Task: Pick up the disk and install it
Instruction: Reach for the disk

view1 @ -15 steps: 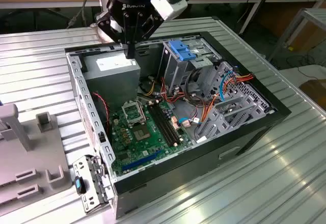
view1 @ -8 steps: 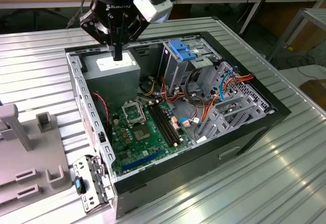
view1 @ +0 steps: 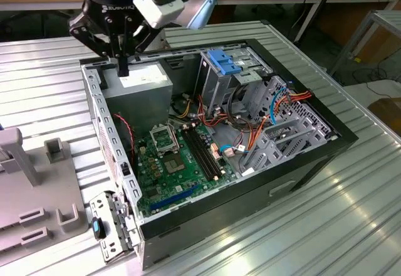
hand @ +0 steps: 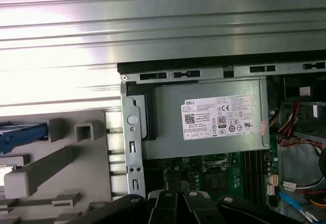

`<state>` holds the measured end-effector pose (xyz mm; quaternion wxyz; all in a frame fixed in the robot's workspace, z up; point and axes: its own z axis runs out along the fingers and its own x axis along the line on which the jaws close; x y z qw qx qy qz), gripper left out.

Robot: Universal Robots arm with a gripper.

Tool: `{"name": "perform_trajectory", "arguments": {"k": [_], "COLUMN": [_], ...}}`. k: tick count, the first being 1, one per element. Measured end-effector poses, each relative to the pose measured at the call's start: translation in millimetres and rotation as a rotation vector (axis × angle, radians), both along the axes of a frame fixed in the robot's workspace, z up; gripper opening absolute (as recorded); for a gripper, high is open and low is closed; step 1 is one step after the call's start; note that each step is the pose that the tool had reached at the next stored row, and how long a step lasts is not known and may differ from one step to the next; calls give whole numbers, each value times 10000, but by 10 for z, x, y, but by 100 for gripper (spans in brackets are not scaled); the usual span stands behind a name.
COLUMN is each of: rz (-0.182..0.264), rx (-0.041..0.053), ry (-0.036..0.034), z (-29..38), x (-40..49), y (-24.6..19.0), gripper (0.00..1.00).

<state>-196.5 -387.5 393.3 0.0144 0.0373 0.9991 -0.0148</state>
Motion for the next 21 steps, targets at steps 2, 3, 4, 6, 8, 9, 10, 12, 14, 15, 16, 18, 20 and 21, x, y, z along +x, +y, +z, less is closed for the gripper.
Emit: {"name": "perform_trajectory", "arguments": {"k": [2,3,4,6,8,9,10,12,14,15,16,18,20,21], "rz": [0,-2,1,-1,0,-2,-2,0,-1,0,-1,0,-2,-1], "rx": [0,2,4,6,9,11,12,13,14,14,14,14,13,13], "ry": [0,0,0,0,-1,0,0,0,0,-1,-1,0,1,0], "z": [1,0,0,0,0,0,0,0,0,0,0,-2,-2,-3], "x": [-155,-232,-309,-436,-530,-576,-624,-727,-850,-901,-989,-1121,-1244,-1296], "y": [76,86,93,101,102,103,104,105,108,109,112,121,141,148], "gripper": [11,11,11,11,11,11,11,11,11,11,11,11,11,11]}}
